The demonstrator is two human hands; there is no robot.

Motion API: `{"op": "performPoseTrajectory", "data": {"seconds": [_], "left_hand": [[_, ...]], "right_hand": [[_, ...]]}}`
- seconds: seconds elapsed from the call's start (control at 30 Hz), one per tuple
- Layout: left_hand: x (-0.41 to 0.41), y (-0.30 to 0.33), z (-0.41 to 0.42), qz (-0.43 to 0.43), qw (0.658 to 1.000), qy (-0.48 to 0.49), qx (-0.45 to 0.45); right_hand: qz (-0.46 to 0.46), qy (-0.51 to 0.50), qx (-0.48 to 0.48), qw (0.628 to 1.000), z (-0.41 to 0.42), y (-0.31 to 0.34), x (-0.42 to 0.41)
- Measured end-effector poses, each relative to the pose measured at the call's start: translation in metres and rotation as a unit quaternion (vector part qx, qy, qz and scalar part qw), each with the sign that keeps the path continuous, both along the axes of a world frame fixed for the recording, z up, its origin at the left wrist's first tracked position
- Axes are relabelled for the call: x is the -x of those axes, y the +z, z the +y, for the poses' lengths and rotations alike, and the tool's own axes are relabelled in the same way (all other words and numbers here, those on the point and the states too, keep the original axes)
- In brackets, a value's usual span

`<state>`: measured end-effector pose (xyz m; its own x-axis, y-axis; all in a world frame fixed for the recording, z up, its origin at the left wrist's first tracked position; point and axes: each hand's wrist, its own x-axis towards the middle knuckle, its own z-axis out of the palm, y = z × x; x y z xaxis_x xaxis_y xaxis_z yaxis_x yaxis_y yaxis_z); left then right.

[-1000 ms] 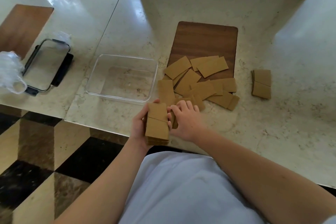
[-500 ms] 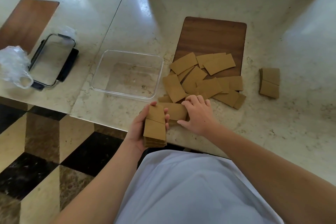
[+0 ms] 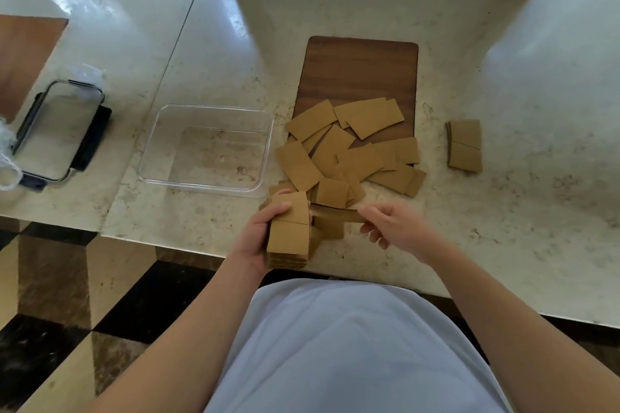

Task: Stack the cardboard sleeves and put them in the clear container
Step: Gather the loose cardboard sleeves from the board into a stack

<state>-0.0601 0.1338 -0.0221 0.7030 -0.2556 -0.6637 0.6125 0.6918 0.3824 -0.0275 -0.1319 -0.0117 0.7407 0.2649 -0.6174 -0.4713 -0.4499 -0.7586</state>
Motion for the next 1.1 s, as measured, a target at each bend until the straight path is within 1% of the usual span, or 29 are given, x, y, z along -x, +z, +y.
{"op": "performPoseTrajectory", "data": {"seconds": [0.07,0.1,0.17,0.2,0.23,0.3,0.33,0.4,0.57,0.63,0.67,0.7,0.77,0.8,0.83,0.9,0.93,1.03,1.07,1.1], "left_hand": [[0.000,0.002,-0.004,0.000,0.999,0.012,0.031],[-0.001,0.003,-0.005,0.001,0.999,0.018,0.049],[0.000,0.004,-0.007,-0.003,0.997,0.020,0.072],[0.000,0.006,-0.007,-0.008,0.997,0.014,0.075],[0.001,0.008,-0.006,-0.015,0.997,0.005,0.077],[0.001,0.011,-0.006,-0.026,0.996,-0.013,0.082],[0.001,0.013,-0.007,-0.027,0.996,-0.016,0.084],[0.000,0.013,-0.009,-0.026,0.996,-0.011,0.088],[-0.003,0.008,-0.013,0.002,0.997,-0.004,0.081],[-0.003,0.009,-0.015,0.013,0.997,-0.019,0.067],[-0.004,0.009,-0.016,0.009,0.998,-0.037,0.040],[-0.004,0.010,-0.018,-0.002,0.998,-0.065,0.001],[-0.004,0.012,-0.022,-0.023,0.991,-0.116,-0.058],[-0.004,0.012,-0.024,-0.026,0.988,-0.139,-0.053],[-0.003,0.013,-0.027,-0.022,0.986,-0.161,-0.025],[-0.002,0.017,-0.031,-0.016,0.982,-0.186,0.039],[-0.002,0.018,-0.032,-0.021,0.981,-0.189,0.048],[0.000,0.017,-0.029,-0.051,0.984,-0.169,-0.004],[0.002,0.014,-0.026,-0.052,0.987,-0.149,-0.003],[0.004,0.012,-0.022,-0.049,0.990,-0.128,0.022]], "right_hand": [[-0.001,-0.073,0.014,0.997,0.004,0.001,0.002],[-0.020,-0.104,0.036,0.994,0.004,0.002,0.000],[-0.065,-0.133,0.077,0.986,0.000,0.002,-0.003],[-0.070,-0.144,0.069,0.985,-0.003,0.002,-0.005],[-0.056,-0.159,0.037,0.985,-0.004,0.002,-0.006],[0.006,-0.185,-0.062,0.981,-0.007,0.005,-0.008],[0.038,-0.190,-0.108,0.975,-0.008,0.006,-0.008],[0.069,-0.186,-0.169,0.965,-0.010,0.005,-0.007],[0.073,-0.171,-0.218,0.958,-0.012,0.006,-0.006],[0.081,-0.141,-0.248,0.955,-0.013,0.008,-0.007],[0.082,-0.109,-0.247,0.959,-0.013,0.010,-0.008],[0.072,-0.060,-0.220,0.971,-0.011,0.013,-0.010],[0.025,0.052,-0.104,0.993,-0.001,0.019,-0.015],[-0.003,0.085,-0.051,0.995,0.008,0.022,-0.017],[-0.030,0.097,-0.017,0.995,0.017,0.025,-0.019],[-0.084,0.101,0.016,0.991,0.035,0.028,-0.022],[-0.105,0.102,0.030,0.989,0.043,0.028,-0.022],[-0.134,0.070,0.055,0.987,0.058,0.025,-0.023],[-0.139,0.048,0.059,0.987,0.059,0.023,-0.024],[-0.142,0.021,0.063,0.988,0.061,0.020,-0.025]]}}
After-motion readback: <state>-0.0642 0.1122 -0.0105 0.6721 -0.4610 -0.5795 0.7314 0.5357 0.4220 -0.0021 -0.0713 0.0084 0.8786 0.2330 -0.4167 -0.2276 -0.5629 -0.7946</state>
